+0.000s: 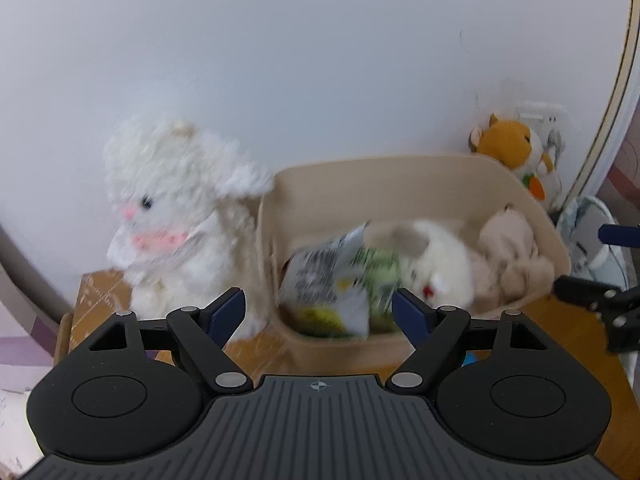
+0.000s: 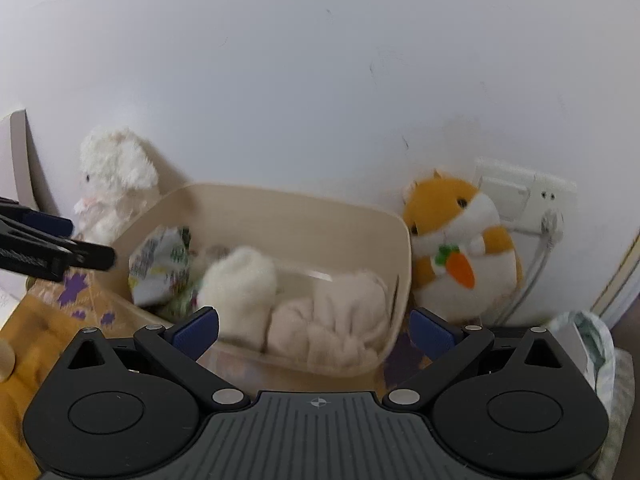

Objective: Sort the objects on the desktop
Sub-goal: 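Grasp the blue Sanrio box with left gripper while right grasps orange bottle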

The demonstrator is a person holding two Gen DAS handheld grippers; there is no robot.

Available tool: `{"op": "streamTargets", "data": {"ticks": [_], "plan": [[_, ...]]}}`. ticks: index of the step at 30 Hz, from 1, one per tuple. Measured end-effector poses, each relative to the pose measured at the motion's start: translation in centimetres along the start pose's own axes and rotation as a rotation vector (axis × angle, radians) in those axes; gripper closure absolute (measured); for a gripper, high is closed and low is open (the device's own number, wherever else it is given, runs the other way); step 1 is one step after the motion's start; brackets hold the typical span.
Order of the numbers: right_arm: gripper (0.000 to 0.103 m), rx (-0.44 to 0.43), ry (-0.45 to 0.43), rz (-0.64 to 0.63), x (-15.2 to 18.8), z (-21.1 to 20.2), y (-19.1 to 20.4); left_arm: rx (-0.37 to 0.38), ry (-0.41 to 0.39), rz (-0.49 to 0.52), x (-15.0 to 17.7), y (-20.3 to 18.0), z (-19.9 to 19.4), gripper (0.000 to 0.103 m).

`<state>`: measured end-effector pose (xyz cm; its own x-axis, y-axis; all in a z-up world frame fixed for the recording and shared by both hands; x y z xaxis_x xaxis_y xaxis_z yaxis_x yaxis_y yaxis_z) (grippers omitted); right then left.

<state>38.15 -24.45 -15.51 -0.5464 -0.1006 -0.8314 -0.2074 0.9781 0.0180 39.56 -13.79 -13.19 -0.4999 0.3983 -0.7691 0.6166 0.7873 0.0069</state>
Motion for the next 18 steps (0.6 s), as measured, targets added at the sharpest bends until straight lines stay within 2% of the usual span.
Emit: {"op": "streamTargets", "data": {"ticks": [6, 10, 18], "plan": [[0.000, -0.019, 0.092, -0.053, 4.6, -0.6, -0.6, -0.009, 0.079, 0.031, 4.1, 2.6, -1.3, 0.021], [0.000, -0.038, 0.144, -0.091, 6.9, -0.4, -0.2, 0.012, 0.164, 0.070, 7.4, 3.7, -1.8, 0.021], [0.000, -0.101, 0.215, -0.220, 9.9, 0.7, 3.0, 0.019, 0.317, 0.267, 13.8, 4.0, -1.3, 0.021]]}}
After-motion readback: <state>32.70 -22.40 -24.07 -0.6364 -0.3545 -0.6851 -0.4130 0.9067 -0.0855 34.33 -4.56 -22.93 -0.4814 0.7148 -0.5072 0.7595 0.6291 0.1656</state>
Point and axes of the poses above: each gripper's, at about its wrist camera, not at the fingertips, and z roughly the way its jaws point, y to its left, x to its underside, the point moved 10 cm from there along z, roughly the way its jaws point, and after that the axes turned 7 degrees about -y, right-handed, at the moved point
